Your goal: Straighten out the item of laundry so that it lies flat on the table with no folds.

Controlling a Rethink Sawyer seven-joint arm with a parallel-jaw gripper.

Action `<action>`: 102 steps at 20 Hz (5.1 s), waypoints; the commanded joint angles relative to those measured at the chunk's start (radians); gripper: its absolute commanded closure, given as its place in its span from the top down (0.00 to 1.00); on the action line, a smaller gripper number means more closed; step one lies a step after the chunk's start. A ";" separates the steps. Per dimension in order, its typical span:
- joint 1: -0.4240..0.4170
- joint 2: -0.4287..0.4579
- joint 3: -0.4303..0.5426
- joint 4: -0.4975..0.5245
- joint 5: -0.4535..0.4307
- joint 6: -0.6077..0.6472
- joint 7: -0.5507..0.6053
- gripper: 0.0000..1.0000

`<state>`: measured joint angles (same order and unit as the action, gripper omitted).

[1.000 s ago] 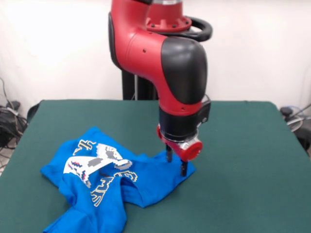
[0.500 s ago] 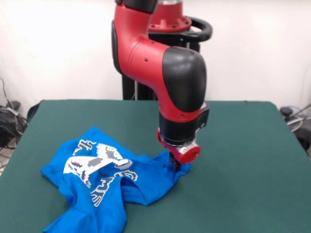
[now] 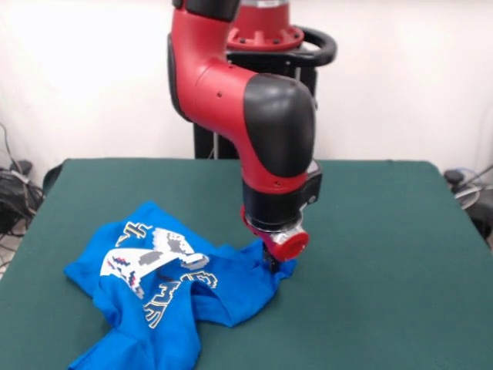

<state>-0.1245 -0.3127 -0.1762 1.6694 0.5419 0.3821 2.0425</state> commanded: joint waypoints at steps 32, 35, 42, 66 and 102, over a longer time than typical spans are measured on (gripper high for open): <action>0.420 -0.095 0.136 0.123 0.410 -0.065 0.639 0.00; 0.447 -0.070 0.116 0.082 0.413 -0.050 0.671 0.00; 0.442 -0.093 0.108 0.079 0.387 -0.035 0.700 0.00; 0.274 -0.212 -0.146 0.018 0.028 0.283 0.516 1.00; -0.103 -0.168 0.016 0.065 -0.305 0.074 0.365 1.00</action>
<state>-0.1595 -0.4017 -0.2880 1.6879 0.2872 0.3784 2.4853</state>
